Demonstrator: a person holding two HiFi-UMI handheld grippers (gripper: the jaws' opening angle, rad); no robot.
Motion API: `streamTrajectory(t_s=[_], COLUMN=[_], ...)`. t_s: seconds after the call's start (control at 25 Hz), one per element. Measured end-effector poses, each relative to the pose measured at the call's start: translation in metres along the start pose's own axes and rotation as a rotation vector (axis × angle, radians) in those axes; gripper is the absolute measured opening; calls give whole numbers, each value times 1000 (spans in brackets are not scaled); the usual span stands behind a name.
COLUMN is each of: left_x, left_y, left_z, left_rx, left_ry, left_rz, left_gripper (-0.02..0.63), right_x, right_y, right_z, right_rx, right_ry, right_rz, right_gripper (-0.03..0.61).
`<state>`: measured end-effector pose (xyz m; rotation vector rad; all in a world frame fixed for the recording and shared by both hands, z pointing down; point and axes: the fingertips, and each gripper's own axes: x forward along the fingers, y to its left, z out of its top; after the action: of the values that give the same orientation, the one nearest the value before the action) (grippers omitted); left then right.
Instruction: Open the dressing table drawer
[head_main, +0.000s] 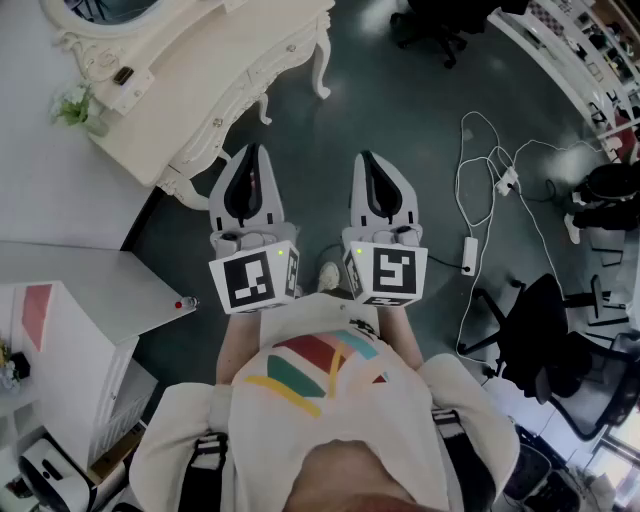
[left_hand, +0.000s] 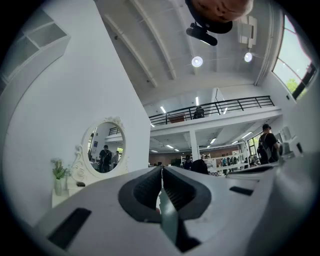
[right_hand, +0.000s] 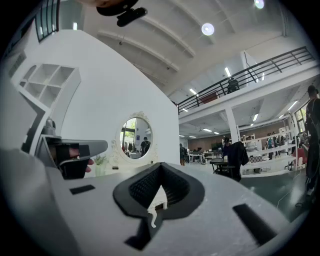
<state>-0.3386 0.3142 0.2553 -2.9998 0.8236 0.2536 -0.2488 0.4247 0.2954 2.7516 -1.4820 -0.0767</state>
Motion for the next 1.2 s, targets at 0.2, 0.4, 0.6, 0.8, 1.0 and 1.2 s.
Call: streamTrajectory(t_s=[0.2, 0.4, 0.6, 0.8, 1.0, 1.2], left_x=[5, 13, 26, 35, 47, 66], left_y=[10, 13, 4, -8, -15, -16], left_z=[-2, -5, -8, -16, -23, -23], left_rx=[-9, -22, -25, -11, -3, -7], left_ry=[4, 7, 7, 3, 8, -36], left_rz=[30, 39, 42, 67, 88, 110], left_gripper=[11, 11, 11, 11, 11, 11], right_x=[8, 18, 28, 34, 44, 55], right_y=[2, 4, -9, -26, -29, -38], right_z=[1, -2, -2, -13, -25, -34], right_rx=[-5, -11, 1, 56, 45, 54], right_ry=[1, 7, -4, -19, -2, -15], right_rz=[26, 50, 73, 122, 185, 240], right_gripper=[-2, -2, -2, 0, 0, 0])
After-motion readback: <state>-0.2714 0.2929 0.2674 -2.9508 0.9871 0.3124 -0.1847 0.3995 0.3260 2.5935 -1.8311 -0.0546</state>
